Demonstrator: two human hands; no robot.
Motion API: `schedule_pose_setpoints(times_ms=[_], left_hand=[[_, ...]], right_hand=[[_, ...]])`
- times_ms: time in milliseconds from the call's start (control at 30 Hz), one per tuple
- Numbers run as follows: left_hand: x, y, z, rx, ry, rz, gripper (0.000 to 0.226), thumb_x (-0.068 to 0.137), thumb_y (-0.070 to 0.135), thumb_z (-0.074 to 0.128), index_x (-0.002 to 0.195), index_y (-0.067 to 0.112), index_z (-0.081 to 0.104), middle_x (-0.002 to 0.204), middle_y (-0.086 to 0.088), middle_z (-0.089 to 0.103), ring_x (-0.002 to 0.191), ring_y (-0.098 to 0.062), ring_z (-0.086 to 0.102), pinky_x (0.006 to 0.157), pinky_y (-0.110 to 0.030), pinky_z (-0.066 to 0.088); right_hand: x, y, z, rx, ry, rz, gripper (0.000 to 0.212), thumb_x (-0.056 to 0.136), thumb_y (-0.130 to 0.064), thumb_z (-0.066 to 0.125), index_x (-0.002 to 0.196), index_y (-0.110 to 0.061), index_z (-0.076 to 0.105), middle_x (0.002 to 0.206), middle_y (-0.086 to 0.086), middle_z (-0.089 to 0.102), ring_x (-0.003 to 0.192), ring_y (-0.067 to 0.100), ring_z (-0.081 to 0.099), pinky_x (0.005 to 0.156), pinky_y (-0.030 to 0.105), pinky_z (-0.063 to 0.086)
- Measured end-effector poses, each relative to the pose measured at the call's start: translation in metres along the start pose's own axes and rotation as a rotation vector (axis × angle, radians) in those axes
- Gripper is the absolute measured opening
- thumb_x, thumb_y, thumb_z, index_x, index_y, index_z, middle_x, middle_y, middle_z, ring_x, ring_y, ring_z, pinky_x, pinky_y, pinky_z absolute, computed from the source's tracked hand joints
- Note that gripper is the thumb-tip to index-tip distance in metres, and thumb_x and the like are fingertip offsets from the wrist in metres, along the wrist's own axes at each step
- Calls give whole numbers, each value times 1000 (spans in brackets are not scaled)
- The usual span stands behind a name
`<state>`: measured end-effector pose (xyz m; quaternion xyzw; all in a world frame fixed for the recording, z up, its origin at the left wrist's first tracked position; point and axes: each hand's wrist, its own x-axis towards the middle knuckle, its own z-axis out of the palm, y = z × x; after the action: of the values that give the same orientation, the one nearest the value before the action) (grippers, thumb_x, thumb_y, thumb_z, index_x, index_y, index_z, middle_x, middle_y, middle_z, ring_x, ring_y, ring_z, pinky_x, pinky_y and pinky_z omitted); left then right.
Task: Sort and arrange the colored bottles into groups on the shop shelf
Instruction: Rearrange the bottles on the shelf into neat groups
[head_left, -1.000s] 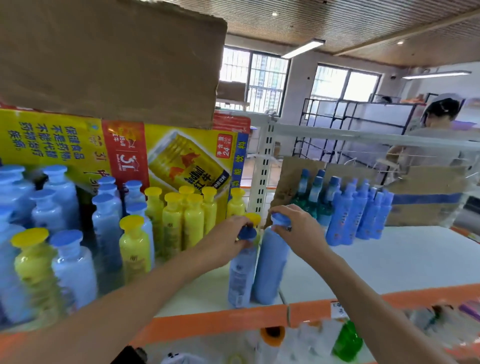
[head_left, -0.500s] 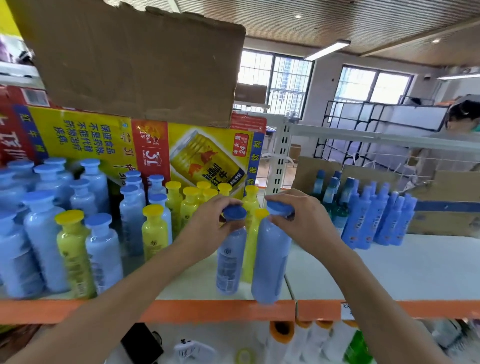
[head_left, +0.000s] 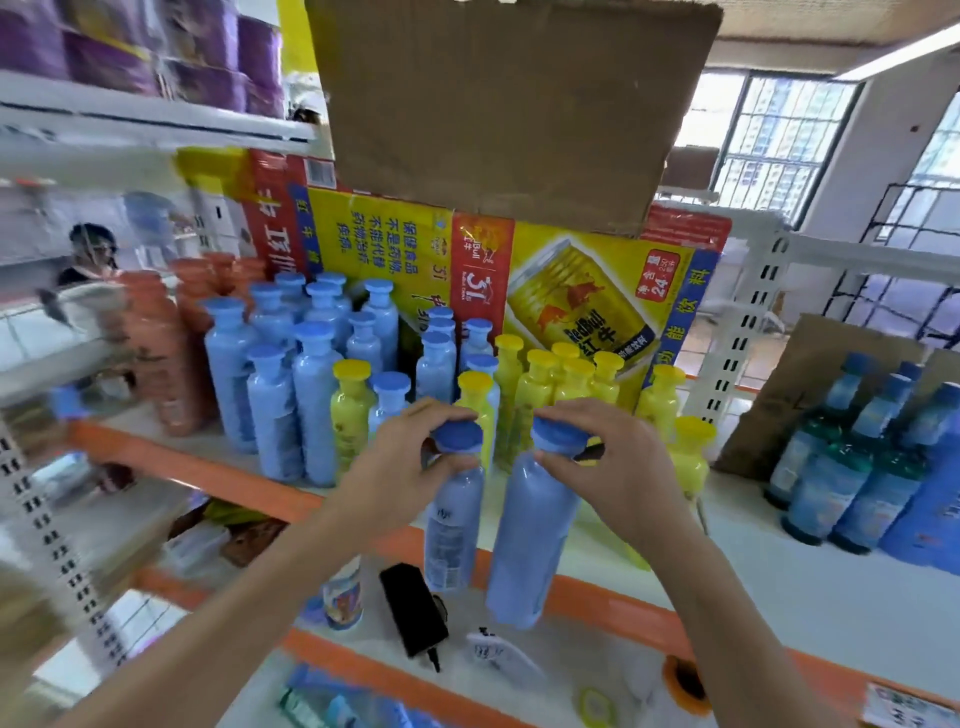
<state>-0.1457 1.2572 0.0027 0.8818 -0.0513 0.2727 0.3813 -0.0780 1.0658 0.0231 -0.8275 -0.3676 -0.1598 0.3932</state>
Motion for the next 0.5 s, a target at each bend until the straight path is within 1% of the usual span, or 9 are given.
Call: schedule_pose_setpoints(times_ms=[67, 133, 200, 233, 267, 333, 400, 433, 500], left_hand=[[-9, -11, -18, 36, 33, -38, 33, 79, 15, 68, 110, 18, 59, 99, 16, 53, 90, -5, 53, 78, -1, 37], [-15, -22, -37, 65, 63, -63, 32, 79, 15, 69, 108, 23, 59, 103, 9, 57, 93, -8, 55, 80, -3, 38], [-20, -33, -56, 95, 88, -72, 32, 78, 13, 70, 108, 18, 60, 103, 4, 59, 92, -10, 56, 79, -2, 38], [-23, -38, -65, 113, 98, -70, 32, 78, 13, 70, 109, 16, 61, 100, 5, 59, 89, -6, 56, 78, -2, 38], [-25, -43, -74, 120, 108, -66, 32, 77, 13, 71, 108, 15, 62, 97, 7, 58, 86, -3, 56, 78, -1, 37], [-29, -56, -91, 105, 117, -69, 31, 77, 15, 70, 107, 18, 62, 96, 13, 57, 90, 0, 55, 78, -3, 38], [-31, -70, -108, 87, 123, -74, 31, 77, 16, 70, 106, 21, 61, 98, 15, 57, 93, 5, 53, 77, -3, 38], [-31, -78, -117, 83, 122, -73, 30, 77, 17, 71, 106, 22, 61, 98, 15, 57, 92, 7, 53, 77, -2, 38], [-29, -93, -135, 74, 109, -57, 29, 77, 21, 71, 103, 26, 60, 97, 11, 58, 93, 5, 53, 77, -2, 39]], right_hand=[[5, -6, 17, 56, -21, -17, 36, 74, -16, 75, 108, -25, 69, 105, -17, 59, 93, -4, 53, 75, 10, 48], [11, -14, 33, 92, -46, -23, 36, 74, -14, 75, 108, -23, 69, 104, -19, 57, 95, -6, 52, 75, 5, 45], [17, -25, 49, 141, -58, -34, 36, 73, -11, 75, 107, -22, 69, 102, -21, 56, 94, -12, 51, 75, 3, 43], [20, -30, 58, 162, -66, -44, 36, 73, -10, 76, 106, -23, 69, 100, -22, 56, 94, -17, 50, 75, 2, 41], [24, -36, 67, 167, -76, -56, 36, 72, -11, 76, 105, -23, 69, 99, -22, 56, 94, -20, 48, 76, 2, 41], [32, -46, 85, 150, -94, -63, 36, 72, -14, 77, 106, -24, 69, 100, -22, 57, 96, -24, 44, 79, 4, 42], [39, -55, 102, 160, -103, -55, 35, 72, -15, 77, 105, -24, 70, 100, -29, 54, 96, -28, 43, 80, 6, 42], [44, -61, 111, 165, -106, -52, 35, 71, -16, 78, 105, -24, 70, 100, -31, 53, 96, -28, 43, 79, 7, 43], [51, -72, 127, 171, -95, -46, 35, 71, -17, 78, 104, -27, 70, 101, -32, 53, 97, -24, 47, 75, 7, 43]])
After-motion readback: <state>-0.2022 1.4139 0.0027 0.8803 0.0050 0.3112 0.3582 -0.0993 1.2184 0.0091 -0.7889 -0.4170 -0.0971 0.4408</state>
